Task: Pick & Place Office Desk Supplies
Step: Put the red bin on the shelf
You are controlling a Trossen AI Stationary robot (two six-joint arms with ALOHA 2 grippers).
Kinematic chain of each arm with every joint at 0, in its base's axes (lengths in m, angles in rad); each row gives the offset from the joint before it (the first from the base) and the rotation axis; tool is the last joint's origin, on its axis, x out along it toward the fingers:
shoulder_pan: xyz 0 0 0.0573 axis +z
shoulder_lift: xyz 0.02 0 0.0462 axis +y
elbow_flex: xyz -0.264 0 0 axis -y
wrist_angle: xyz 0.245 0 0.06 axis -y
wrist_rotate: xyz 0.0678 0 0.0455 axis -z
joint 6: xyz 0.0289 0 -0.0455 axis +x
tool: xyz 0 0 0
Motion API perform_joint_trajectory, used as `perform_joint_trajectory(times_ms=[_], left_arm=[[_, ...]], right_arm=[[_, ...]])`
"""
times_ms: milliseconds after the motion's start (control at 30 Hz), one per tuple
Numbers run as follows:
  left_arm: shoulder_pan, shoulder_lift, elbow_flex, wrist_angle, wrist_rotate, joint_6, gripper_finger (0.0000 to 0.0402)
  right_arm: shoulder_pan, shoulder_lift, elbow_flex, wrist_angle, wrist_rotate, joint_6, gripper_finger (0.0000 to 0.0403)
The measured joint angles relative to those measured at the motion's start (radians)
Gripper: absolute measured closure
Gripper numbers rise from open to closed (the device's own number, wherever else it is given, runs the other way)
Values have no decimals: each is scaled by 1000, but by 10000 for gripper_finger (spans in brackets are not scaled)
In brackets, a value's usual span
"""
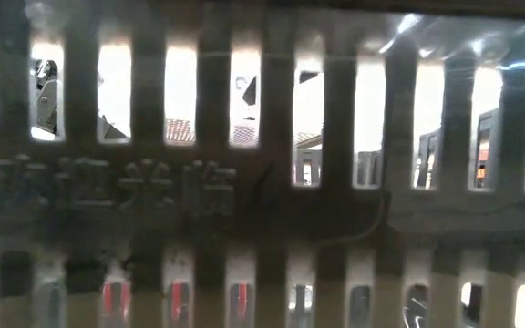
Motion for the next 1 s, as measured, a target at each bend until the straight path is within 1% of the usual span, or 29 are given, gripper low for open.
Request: perform_joint_trajectory(times_ms=[67, 233, 333, 433, 733, 1000], left_arm=[[0, 0, 0, 0, 0, 0, 140], [0, 0, 0, 0, 0, 0, 140], [0, 0, 0, 1, 0, 0, 140], [0, 0, 0, 4, 0, 0, 140], [0, 16, 0, 16, -19, 4, 140], [0, 20, 0, 14, -24, 1, 140]], right_arm=[[13, -1, 26, -22, 0, 10, 224], [26, -1, 28, -9, 0, 44, 224], [25, 22, 27, 15, -1, 61, 224], [24, 70, 39, 43, -27, 57, 224], [25, 151, 132, -80, -33, 19, 224], [25, 176, 132, -119, -25, 9, 225]])
